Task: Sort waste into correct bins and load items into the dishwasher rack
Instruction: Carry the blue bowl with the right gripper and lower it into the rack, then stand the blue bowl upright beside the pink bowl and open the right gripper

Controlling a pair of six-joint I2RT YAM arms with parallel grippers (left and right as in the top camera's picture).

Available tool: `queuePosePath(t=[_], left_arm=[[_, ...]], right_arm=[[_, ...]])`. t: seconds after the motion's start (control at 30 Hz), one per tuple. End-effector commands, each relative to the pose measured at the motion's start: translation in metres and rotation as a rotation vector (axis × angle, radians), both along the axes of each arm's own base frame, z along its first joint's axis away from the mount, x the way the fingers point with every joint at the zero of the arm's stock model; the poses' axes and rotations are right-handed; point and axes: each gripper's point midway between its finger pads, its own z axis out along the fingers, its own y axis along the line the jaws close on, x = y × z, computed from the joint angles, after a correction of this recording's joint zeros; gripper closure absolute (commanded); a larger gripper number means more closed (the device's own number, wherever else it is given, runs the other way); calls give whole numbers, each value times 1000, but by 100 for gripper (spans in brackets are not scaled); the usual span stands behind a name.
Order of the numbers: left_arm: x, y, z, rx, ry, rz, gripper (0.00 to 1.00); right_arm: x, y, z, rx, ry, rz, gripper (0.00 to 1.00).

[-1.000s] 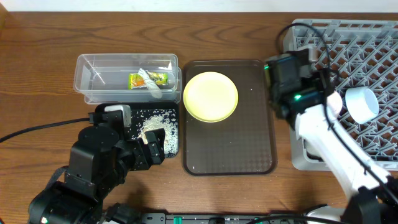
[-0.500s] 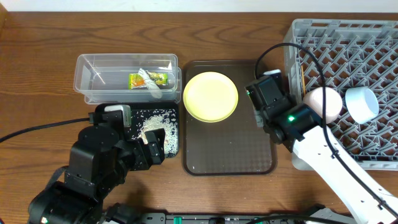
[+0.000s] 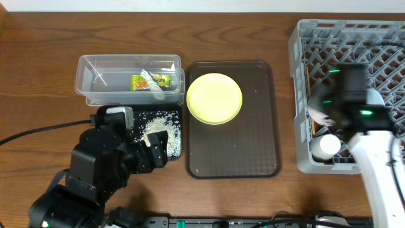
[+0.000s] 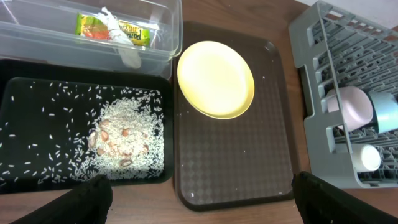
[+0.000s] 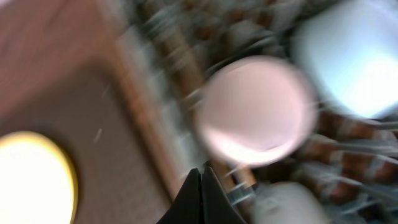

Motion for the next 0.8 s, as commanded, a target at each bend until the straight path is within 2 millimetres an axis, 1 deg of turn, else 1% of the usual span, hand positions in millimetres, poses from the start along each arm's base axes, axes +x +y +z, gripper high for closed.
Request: queuePosePath(t=[0.0,0.03,0.07,0.1,0.17,0.23,0.27,0.37,0.4,0.57,0.7,0.77], left_arm=[[0,0,3,6,-12,-2,6],[0,0,3,6,-12,-2,6],[0,0,3,6,-12,-2,5],[0,0,3,6,-12,-2,6],[0,0,3,6,-12,-2,6],[0,0,3,6,-12,-2,6],[0,0,3,6,-12,-2,6],[0,0,3,6,-12,-2,6],[0,0,3,6,-12,-2,6],[0,0,3,6,-12,-2,6],[0,0,3,6,-12,-2,5],[0,0,3,6,-12,-2,6]], right_arm=[[-8,-51,8,76,-48,-169,99],[-10,-68,9,84,-65,-217,99],[-12,-80,11,89,-79,-250,99],[-15,-98,13,90,-99,-299,99],[-21,-124,14,79,-119,-372,99],[-27,-145,11,75,-123,-430,99],[-29,-151,8,76,-117,-447,99],[-29,-160,-7,70,-74,-446,99],[-26,-162,-16,76,-52,-445,99],[-9,-168,-40,87,-26,-418,99],[-2,-171,-52,81,-10,-392,99],[3,-165,-56,102,-9,-366,99]])
